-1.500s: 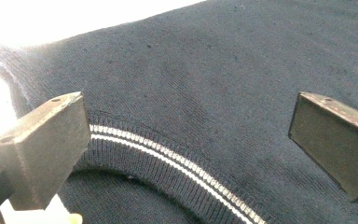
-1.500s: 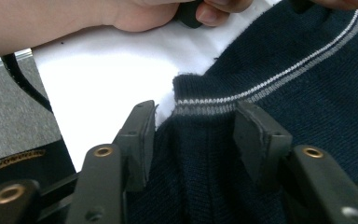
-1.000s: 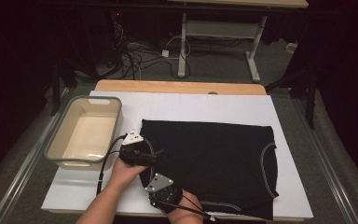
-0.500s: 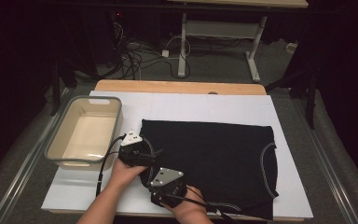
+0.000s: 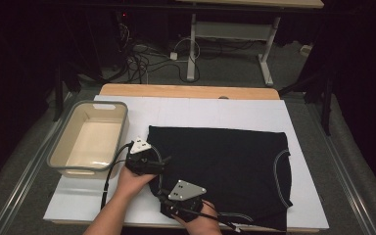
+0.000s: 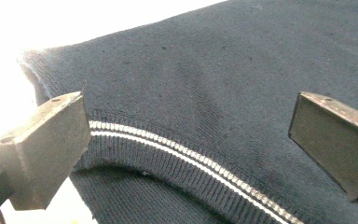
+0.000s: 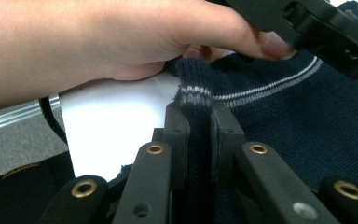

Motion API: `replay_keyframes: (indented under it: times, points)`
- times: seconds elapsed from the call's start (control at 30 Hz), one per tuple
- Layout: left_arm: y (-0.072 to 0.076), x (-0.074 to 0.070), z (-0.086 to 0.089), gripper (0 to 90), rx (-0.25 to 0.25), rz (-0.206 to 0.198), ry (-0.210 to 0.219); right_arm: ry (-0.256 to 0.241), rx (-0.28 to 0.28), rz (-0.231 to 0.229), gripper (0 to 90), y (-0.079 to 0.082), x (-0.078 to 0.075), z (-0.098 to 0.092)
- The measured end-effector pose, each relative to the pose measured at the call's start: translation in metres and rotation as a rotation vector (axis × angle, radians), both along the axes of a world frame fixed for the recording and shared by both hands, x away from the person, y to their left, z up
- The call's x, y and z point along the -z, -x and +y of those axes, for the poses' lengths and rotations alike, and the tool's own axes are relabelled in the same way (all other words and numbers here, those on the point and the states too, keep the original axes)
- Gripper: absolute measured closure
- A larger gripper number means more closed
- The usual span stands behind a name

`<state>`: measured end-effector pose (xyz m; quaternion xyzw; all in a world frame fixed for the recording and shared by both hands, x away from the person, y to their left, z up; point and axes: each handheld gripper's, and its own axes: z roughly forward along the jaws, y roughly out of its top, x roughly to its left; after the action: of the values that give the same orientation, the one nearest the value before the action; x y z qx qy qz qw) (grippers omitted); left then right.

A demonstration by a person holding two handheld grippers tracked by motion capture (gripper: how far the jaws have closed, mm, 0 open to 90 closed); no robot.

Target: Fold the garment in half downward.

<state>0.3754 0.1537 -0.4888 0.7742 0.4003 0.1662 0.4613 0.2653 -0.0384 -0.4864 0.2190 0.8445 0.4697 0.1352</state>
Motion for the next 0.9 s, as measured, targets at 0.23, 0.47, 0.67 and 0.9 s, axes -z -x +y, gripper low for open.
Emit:
replay_keyframes:
  times: [0.23,0.47,0.67,0.9]
  points:
    - [-0.001,0.0,0.002,0.0,-0.026,0.016,0.017,0.008,-0.009,0.022,80.8,-0.002,0.0,0.001]
    - [-0.002,-0.001,0.002,0.0,-0.067,0.036,0.011,-0.013,-0.016,0.026,80.7,-0.004,0.0,-0.002]
    - [-0.006,-0.01,0.01,0.0,-0.103,0.041,0.03,-0.01,-0.02,0.036,80.6,-0.004,0.0,-0.002]
    - [-0.016,-0.026,0.009,0.0,-0.088,0.051,0.04,-0.006,-0.019,0.037,80.5,-0.005,0.0,-0.002]
